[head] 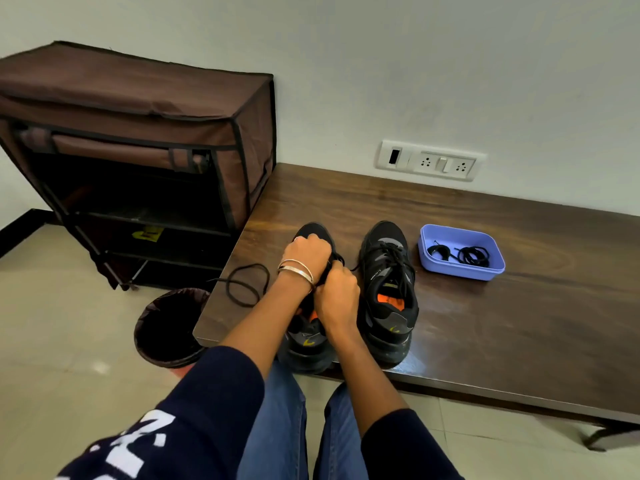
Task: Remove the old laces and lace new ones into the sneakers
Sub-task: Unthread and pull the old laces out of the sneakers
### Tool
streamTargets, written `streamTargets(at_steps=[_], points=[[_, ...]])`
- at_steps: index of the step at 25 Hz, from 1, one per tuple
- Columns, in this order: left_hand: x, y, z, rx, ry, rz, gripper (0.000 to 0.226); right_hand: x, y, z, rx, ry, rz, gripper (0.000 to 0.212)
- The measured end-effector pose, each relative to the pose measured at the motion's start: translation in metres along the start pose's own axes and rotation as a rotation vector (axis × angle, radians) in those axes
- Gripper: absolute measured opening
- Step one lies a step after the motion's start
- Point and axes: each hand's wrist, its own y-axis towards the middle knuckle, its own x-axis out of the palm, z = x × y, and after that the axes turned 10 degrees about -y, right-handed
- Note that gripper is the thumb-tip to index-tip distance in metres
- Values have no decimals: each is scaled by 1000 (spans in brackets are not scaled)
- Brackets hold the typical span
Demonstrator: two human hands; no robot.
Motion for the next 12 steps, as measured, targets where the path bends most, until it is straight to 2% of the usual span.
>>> streamTargets(at_steps=[1, 2, 3, 5, 6, 7, 8, 9, 12], points=[[3, -1, -2, -28, -34, 33, 24, 0, 0, -1, 1, -4, -4, 32], [7, 0, -7, -139, -168, 96, 25, 0, 0, -1, 1, -7, -9, 33], [10, 1, -14, -345, -423, 188, 25, 0, 0, -1, 1, -10, -13, 34], [10, 3, -31, -804, -1146, 368, 22, -1, -2, -1, -3, -12, -21, 36], [11, 0, -36, -957, -1462, 404, 21, -1, -3, -1, -3, -10, -24, 37], [9, -4, -37, -1011, -1620, 387, 21, -2, -4, -1, -1, -8, -27, 37], [4, -6, -35, -973, -1588, 344, 20, -3, -5, -2, 0, -8, -30, 38], [0, -6, -33, -848, -1420, 327, 21, -3, -5, -2, -4, -12, -32, 38], [-11, -7, -29, -245, -569, 318, 28, -3, -5, -2, -14, -12, -32, 38]])
